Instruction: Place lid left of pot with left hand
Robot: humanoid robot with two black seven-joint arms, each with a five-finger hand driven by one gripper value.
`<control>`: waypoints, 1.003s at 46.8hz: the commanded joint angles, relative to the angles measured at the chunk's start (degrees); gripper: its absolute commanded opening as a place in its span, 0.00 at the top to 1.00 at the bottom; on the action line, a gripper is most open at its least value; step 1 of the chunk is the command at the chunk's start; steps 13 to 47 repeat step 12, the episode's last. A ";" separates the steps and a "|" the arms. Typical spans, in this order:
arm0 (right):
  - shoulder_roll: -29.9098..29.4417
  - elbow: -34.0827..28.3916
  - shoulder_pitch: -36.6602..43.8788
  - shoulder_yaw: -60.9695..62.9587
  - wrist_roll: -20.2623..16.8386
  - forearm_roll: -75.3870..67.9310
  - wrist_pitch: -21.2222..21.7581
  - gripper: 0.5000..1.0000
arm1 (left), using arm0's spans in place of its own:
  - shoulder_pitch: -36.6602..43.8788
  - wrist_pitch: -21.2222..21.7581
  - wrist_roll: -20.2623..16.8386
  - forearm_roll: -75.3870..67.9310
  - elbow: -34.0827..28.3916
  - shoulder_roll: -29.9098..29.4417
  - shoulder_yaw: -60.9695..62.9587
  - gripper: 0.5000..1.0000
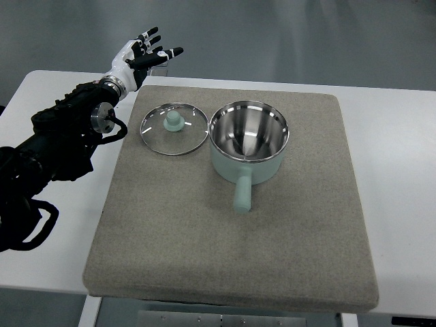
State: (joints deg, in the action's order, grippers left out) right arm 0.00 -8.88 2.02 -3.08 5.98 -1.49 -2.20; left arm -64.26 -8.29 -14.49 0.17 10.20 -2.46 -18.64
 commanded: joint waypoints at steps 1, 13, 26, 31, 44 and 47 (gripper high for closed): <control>0.00 0.00 0.00 0.00 0.00 0.00 0.00 0.15 | -0.16 0.82 -0.01 0.00 -0.01 0.00 0.00 0.01; 0.00 0.00 0.00 0.26 0.00 -0.09 0.09 0.15 | -0.43 0.91 -0.01 0.00 -0.01 -0.09 0.09 0.01; 0.00 0.00 0.00 0.26 0.00 -0.09 0.09 0.15 | -0.43 0.91 -0.01 0.00 -0.01 -0.09 0.09 0.01; 0.00 0.00 0.00 0.26 0.00 -0.09 0.09 0.15 | -0.43 0.91 -0.01 0.00 -0.01 -0.09 0.09 0.01; 0.00 0.00 0.00 0.26 0.00 -0.09 0.09 0.15 | -0.43 0.91 -0.01 0.00 -0.01 -0.09 0.09 0.01; 0.00 0.00 0.00 0.26 0.00 -0.09 0.09 0.15 | -0.43 0.91 -0.01 0.00 -0.01 -0.09 0.09 0.01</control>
